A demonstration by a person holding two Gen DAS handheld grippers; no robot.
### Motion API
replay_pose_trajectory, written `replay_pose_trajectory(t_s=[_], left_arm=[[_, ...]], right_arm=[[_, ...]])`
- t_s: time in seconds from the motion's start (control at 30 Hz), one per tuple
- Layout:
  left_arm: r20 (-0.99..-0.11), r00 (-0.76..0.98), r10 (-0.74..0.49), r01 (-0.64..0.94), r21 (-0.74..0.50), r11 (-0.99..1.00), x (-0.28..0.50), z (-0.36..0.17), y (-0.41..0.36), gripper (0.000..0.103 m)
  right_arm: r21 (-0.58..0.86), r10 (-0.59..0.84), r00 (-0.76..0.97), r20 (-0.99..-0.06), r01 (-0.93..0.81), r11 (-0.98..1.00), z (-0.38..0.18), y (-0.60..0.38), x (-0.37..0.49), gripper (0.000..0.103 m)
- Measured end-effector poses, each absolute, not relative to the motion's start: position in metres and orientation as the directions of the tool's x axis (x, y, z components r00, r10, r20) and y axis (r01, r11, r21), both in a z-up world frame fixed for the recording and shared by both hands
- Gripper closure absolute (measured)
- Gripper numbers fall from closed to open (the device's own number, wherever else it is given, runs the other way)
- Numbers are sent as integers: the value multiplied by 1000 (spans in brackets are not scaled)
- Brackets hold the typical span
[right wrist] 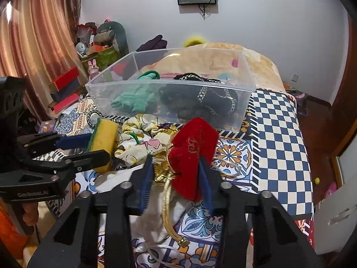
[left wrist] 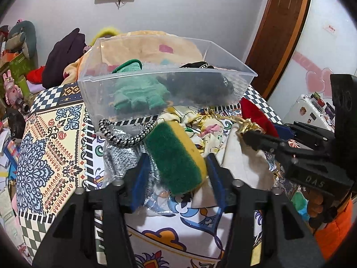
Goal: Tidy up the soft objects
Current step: 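Carry the sponge and red pouch into the clear box while both tools open to release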
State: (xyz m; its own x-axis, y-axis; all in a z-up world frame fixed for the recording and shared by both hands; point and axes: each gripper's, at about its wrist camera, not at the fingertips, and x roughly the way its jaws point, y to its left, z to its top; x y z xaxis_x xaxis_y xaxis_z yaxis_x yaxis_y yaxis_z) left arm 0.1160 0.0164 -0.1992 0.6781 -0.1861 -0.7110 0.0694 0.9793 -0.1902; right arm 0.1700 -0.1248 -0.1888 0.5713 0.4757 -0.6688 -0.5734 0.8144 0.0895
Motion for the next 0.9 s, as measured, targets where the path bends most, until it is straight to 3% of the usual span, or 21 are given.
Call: replay_pose_trajectory(t_s=[0.13,0.43,0.9], left_arm=[[-705,679,-205,74,-212,974,115,-198,20,63],[-648,730,-220,75,-244,967,103,-173,33,64],[-516,842,-158,66,-192,979,114,-110,44,64]], right_arm=[[91,482,585,-653,-571,816,-182,-129,168,77],[81,497,629,-598,-569,818,-156,-133,163,77],[33,535,708,-461,-589,807,-107,-122,170,77]])
